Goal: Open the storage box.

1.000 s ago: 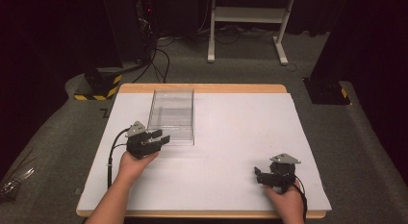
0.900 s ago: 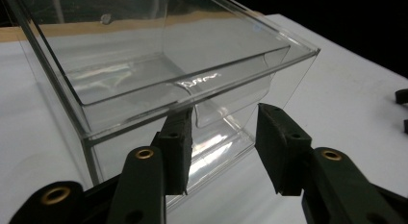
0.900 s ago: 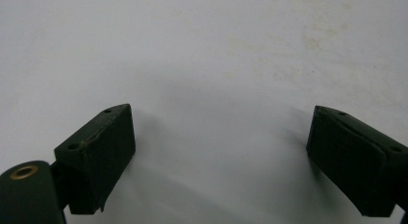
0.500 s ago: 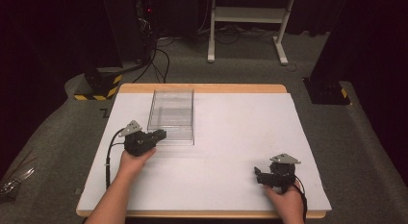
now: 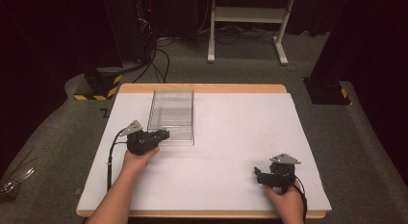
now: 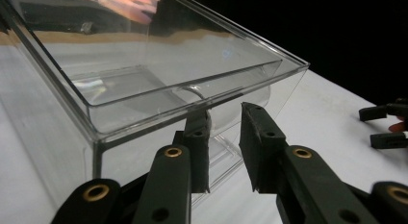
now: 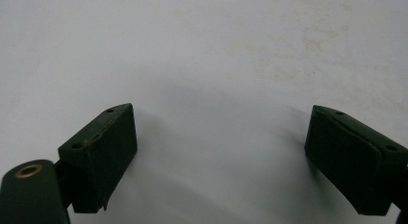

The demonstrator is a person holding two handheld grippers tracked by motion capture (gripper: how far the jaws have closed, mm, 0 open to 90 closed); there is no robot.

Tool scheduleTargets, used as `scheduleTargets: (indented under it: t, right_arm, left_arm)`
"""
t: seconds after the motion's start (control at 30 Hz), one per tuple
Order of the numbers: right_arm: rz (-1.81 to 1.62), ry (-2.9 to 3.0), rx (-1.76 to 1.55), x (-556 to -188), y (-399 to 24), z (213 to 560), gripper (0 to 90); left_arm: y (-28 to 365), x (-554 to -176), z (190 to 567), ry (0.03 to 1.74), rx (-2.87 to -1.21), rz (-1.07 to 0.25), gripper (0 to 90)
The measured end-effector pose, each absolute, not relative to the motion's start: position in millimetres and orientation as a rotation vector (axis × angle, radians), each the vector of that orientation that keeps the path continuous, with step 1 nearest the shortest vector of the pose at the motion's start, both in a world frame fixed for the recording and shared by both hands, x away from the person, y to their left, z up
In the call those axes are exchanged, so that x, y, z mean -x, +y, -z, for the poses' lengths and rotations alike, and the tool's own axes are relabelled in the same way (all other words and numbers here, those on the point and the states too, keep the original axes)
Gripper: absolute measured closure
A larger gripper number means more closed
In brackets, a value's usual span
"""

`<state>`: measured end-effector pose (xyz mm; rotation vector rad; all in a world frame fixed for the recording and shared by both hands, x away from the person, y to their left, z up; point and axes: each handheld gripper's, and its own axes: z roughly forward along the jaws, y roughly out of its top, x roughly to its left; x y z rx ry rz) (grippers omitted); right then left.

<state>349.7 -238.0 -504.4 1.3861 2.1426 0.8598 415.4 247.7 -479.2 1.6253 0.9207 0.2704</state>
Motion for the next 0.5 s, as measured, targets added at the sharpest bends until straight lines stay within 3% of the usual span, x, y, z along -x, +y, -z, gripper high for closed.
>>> scheduleTargets:
  t: [0.5]
  right_arm:
    - [-0.861,2.143,-1.386,-349.7,-238.0,504.4,11.1]
  left_arm:
    - [253.7,-413.3,480.9,0.870,-1.629,-0.248,78.3]
